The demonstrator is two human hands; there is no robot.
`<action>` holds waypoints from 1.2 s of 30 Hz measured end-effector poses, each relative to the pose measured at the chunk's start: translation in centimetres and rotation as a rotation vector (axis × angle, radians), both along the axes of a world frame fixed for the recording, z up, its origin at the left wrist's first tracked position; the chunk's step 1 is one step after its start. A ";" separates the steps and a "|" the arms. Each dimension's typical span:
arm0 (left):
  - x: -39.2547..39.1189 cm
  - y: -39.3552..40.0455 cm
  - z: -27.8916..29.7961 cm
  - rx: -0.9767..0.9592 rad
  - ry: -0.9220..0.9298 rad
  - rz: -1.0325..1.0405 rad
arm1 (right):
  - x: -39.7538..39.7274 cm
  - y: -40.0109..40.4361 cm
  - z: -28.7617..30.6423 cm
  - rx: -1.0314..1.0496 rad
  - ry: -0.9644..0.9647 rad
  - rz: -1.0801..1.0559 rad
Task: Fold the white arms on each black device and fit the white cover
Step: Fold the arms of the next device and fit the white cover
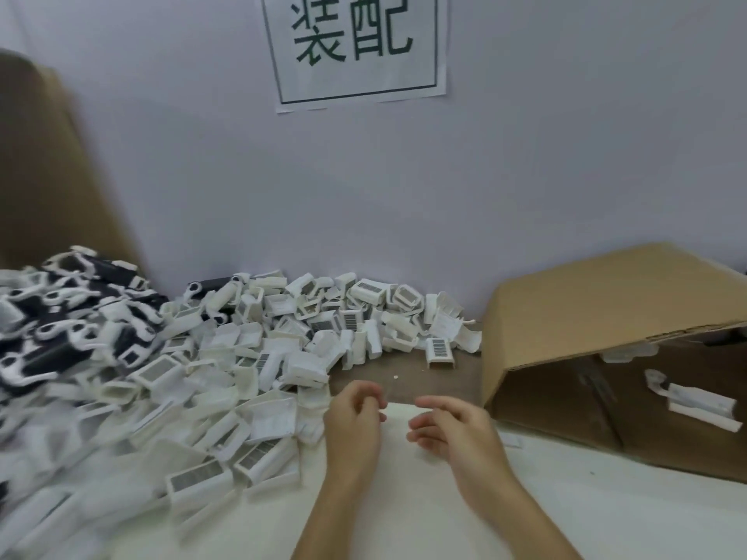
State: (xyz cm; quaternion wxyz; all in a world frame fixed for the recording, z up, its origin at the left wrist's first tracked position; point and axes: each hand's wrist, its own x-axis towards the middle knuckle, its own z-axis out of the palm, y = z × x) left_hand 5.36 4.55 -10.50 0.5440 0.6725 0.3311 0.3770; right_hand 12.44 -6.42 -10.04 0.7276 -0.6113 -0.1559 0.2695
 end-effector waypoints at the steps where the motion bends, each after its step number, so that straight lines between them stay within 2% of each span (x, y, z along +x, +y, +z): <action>1: -0.2 -0.3 0.6 0.035 0.033 -0.015 | -0.1 0.0 -0.1 -0.007 -0.017 0.003; 7: -1.9 -0.3 6.6 0.312 0.267 -0.141 | 0.1 -0.1 -0.2 -0.037 -0.072 0.013; 10: -4.2 2.1 8.6 0.467 0.510 -0.155 | 0.2 -0.1 -0.2 -0.035 -0.071 0.012; 14: -8.7 8.8 9.9 0.656 0.960 -0.018 | 0.2 -0.1 -0.2 -0.012 -0.042 0.034; 18: -14.0 15.7 10.1 0.564 1.174 0.193 | 0.1 -0.1 -0.1 -0.010 -0.039 0.057; 21: -17.3 19.9 10.0 0.485 1.115 0.314 | -0.1 -0.1 -0.1 -0.008 -0.050 0.071; 23: -18.1 21.9 9.8 0.410 1.012 0.302 | -0.2 -0.1 0.0 -0.002 -0.043 0.082; 25: -18.0 23.3 9.6 0.389 1.024 0.253 | -0.1 -0.1 0.0 -0.010 -0.030 0.087; 31: -14.9 25.4 8.2 0.413 1.203 0.252 | 0.1 0.0 0.0 -0.008 -0.012 0.087; 33: -14.2 25.5 7.7 0.409 1.186 0.324 | 0.1 0.0 -0.1 -0.017 -0.016 0.083; 36: -14.3 25.7 7.2 0.532 1.096 0.434 | 0.2 0.2 -0.1 -0.027 -0.014 0.073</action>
